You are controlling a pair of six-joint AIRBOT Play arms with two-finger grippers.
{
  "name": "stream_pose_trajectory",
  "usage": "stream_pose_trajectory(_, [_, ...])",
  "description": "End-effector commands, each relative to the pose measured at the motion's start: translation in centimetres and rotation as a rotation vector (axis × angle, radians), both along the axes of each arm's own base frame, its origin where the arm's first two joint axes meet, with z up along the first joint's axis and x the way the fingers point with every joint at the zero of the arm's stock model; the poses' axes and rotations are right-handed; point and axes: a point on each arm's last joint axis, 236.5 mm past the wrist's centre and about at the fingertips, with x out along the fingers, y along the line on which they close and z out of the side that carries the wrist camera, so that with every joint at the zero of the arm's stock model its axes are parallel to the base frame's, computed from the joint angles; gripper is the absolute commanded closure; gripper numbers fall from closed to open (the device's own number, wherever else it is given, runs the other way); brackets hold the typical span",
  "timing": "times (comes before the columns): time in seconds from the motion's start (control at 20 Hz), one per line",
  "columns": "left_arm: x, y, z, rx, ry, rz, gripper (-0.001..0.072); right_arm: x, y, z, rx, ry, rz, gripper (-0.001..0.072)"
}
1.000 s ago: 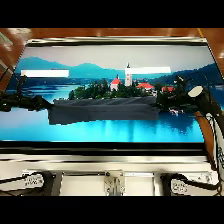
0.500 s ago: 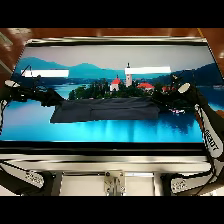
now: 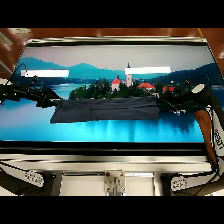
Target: Fold the shirts.
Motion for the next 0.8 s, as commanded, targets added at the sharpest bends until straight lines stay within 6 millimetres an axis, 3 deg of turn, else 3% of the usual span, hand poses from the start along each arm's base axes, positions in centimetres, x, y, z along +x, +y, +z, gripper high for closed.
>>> stream_pose_trajectory(0.0, [0.1, -1.6, 3.8, -0.037, -0.108, -0.044, 0.0125, 0.4, 2.5, -1.1, 0.177, 0.048, -0.067, 0.0042])
stream_pose_trajectory(0.2, [0.0, -3.5, 6.3, -0.045, -0.179, -0.085, 0.0126, 0.6, 6.4, -3.6, 0.254, 0.083, -0.039, 0.0058])
stream_pose_trajectory(0.25, [0.0, -4.1, 6.9, -0.056, -0.198, -0.096, 0.0126, 0.6, 6.8, -3.5, 0.256, 0.067, -0.011, 0.0241])
stream_pose_trajectory(0.3, [0.1, -4.7, 7.4, -0.077, -0.211, -0.100, 0.0127, 0.8, 6.6, -3.0, 0.251, 0.047, 0.001, 0.0514])
stream_pose_trajectory(0.35, [0.2, -5.4, 8.0, -0.102, -0.227, -0.105, 0.0166, 1.0, 6.3, -2.3, 0.247, 0.026, 0.003, 0.0638])
stream_pose_trajectory(0.4, [0.5, -6.2, 8.4, -0.115, -0.253, -0.113, 0.0372, 1.4, 6.2, -1.0, 0.247, -0.015, 0.021, 0.0645])
stream_pose_trajectory(0.45, [1.0, -6.9, 8.4, -0.112, -0.277, -0.117, 0.0494, 1.7, 6.3, 1.0, 0.249, -0.071, 0.053, 0.0645])
stream_pose_trajectory(0.55, [2.5, -9.0, 7.7, -0.081, -0.313, -0.100, 0.0530, 1.7, 6.4, 5.6, 0.243, -0.160, 0.089, 0.0645])
stream_pose_trajectory(0.6, [2.9, -10.6, 7.2, -0.070, -0.323, -0.104, 0.0641, 1.3, 6.7, 8.2, 0.241, -0.201, 0.114, 0.0645])
stream_pose_trajectory(0.75, [2.1, -18.0, 4.7, -0.057, -0.320, -0.183, 0.0671, -0.9, 7.9, 15.9, 0.239, -0.311, 0.170, 0.0645])
